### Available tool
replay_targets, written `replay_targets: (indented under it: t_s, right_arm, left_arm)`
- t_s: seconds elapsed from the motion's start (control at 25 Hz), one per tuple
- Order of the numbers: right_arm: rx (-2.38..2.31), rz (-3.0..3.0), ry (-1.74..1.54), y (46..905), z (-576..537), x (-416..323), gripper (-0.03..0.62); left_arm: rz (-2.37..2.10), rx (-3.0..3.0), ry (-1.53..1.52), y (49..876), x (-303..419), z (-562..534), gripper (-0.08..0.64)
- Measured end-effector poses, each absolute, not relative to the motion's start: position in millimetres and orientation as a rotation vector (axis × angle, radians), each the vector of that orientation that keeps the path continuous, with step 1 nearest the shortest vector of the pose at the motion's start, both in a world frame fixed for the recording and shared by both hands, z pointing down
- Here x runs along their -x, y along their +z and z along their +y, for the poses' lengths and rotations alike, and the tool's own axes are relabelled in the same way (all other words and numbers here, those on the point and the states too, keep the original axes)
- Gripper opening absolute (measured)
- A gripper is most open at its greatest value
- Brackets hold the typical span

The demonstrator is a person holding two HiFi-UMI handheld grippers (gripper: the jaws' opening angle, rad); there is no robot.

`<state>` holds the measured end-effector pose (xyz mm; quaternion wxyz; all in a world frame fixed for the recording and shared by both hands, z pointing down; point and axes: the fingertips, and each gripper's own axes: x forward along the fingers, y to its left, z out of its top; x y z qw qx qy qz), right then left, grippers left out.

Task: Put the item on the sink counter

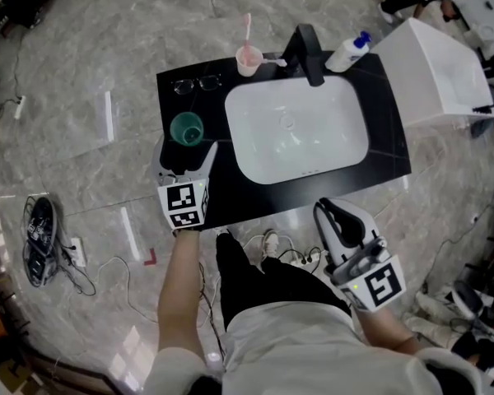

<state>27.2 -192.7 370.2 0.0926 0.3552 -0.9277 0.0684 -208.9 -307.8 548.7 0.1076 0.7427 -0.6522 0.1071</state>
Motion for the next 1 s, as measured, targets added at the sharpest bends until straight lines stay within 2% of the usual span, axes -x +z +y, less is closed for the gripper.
replay_targets:
  t_s: [0.48, 1.0]
  right_arm:
    - [-0.994, -2.839, 0.156, 347, -182, -15, 0.049]
    - [-0.956, -2.902, 0.126, 327, -166, -11, 0.049]
  left_arm:
    - [-1.96, -2.136, 0.269, 520, 205, -289, 0.448]
    - [-1.961, -2.107, 0.231, 496, 192, -263, 0.373]
